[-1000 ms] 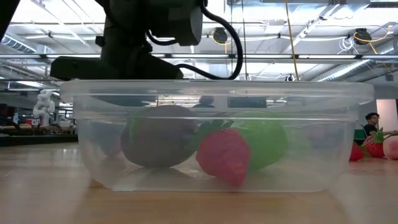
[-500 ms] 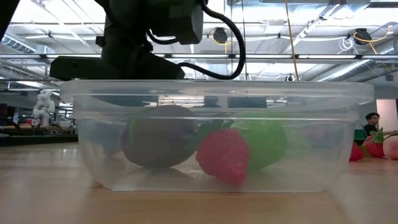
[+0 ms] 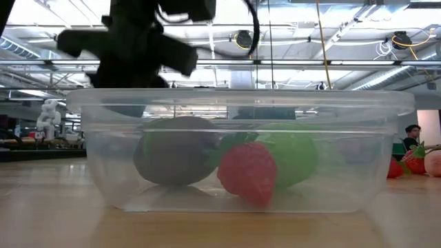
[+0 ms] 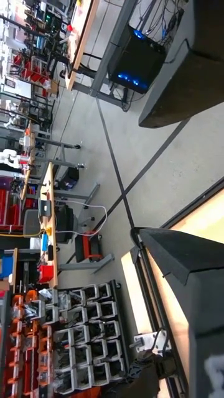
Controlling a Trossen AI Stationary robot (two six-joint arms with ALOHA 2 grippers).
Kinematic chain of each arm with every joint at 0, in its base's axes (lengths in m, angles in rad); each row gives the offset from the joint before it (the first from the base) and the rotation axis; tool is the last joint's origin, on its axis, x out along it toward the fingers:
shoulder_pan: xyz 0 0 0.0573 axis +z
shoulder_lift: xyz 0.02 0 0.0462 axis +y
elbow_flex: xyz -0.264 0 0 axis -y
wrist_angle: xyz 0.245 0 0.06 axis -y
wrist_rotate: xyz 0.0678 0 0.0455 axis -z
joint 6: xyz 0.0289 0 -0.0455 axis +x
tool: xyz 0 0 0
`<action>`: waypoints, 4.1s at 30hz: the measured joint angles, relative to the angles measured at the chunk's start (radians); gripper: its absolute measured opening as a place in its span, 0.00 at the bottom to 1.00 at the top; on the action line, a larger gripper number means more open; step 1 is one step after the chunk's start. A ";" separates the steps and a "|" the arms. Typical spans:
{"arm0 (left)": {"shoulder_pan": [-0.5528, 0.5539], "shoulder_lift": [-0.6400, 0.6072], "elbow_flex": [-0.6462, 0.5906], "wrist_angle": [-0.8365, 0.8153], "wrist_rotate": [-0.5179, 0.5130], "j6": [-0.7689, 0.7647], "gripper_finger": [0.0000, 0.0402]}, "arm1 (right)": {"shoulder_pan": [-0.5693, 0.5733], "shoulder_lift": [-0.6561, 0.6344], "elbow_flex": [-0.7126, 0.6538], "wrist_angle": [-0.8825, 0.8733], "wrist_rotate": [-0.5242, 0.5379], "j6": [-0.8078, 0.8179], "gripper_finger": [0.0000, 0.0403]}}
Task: Pick and placing Produce into tupperware
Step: Put the left pink peach into the transparent bin, then put the green starfruit into the transparent bin
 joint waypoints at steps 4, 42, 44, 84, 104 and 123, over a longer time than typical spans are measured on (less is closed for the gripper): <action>-0.011 -0.089 0.000 0.027 -0.003 -0.055 0.29 | -0.001 0.000 0.000 0.042 0.000 -0.021 0.66; -0.175 0.238 0.410 0.281 0.200 -0.024 0.29 | -0.058 0.000 0.000 0.043 0.000 0.074 0.66; -0.181 0.238 0.410 0.279 0.200 -0.039 0.29 | -0.058 0.000 0.000 0.042 0.000 0.086 0.66; -0.148 0.298 0.409 0.287 0.167 0.006 0.29 | 0.002 0.000 0.000 0.039 -0.012 0.087 0.66; -0.143 0.298 0.409 0.283 0.149 0.014 0.49 | 0.002 0.000 0.000 0.038 -0.012 0.087 0.66; -0.127 0.295 0.691 -0.154 -0.066 0.156 0.47 | 0.002 0.000 0.000 0.038 -0.011 0.074 0.66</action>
